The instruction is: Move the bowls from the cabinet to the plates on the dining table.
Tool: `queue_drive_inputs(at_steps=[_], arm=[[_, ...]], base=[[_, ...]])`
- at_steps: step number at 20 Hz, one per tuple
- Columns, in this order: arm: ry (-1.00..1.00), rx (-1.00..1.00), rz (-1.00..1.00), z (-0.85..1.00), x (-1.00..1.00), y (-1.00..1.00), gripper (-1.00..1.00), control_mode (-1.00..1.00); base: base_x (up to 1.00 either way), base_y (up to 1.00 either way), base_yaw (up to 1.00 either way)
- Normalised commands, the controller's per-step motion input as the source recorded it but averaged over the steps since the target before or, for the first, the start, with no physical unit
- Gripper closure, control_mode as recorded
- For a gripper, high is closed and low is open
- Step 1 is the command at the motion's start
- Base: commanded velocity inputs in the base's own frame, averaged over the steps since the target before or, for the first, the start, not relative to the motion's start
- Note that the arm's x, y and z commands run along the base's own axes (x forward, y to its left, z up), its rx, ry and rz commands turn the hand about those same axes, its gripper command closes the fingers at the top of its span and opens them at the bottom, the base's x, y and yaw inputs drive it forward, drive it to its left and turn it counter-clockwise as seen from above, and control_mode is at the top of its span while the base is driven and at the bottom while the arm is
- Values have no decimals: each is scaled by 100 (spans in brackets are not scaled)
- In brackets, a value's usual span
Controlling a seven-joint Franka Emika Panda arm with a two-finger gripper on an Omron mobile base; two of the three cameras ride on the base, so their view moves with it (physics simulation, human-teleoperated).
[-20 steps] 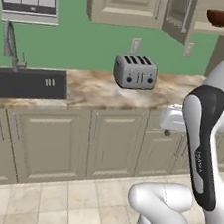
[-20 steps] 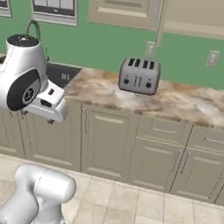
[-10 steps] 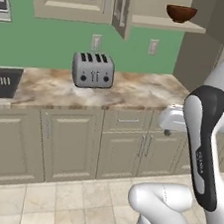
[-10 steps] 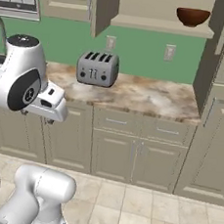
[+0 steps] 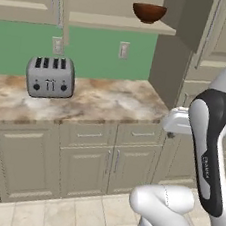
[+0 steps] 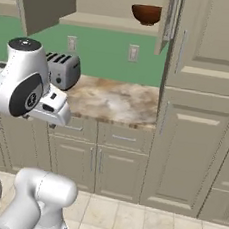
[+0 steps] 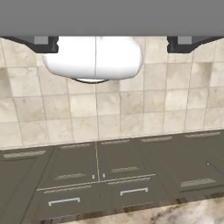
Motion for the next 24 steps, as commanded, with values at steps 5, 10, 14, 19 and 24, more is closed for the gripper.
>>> queue_drive_inputs(at_steps=[5, 10, 14, 19, 24], arm=[[0, 0, 0, 0, 0, 0, -100, 100], [0, 0, 0, 0, 0, 0, -100, 100], [0, 0, 0, 0, 0, 0, -100, 100], [0, 0, 0, 0, 0, 0, -100, 100], [0, 0, 0, 0, 0, 0, -100, 100]], base=[[98, -2, 0], [55, 16, 0], [97, 0, 0], [80, 0, 0], [9, 0, 0]])
